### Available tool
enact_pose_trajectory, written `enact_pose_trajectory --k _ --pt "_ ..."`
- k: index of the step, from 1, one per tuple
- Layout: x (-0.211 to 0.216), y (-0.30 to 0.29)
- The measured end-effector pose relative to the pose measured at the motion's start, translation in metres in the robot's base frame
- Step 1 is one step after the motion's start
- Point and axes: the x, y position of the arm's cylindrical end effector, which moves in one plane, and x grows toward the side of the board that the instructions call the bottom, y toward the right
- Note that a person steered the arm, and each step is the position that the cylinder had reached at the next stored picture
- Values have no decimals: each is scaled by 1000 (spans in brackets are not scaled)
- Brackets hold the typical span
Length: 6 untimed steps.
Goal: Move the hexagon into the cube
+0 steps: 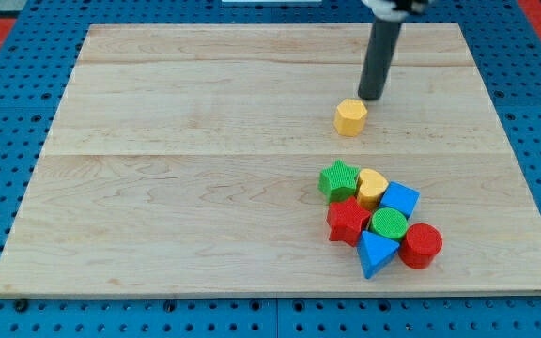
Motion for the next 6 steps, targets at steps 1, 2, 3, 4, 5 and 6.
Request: enact_pose_trajectory --k 1,2,3,4,5,6 --pt "28 -54" --pt "81 -28" --pt "87 -12" --pt "80 7" --pt "112 12" --pt "145 12"
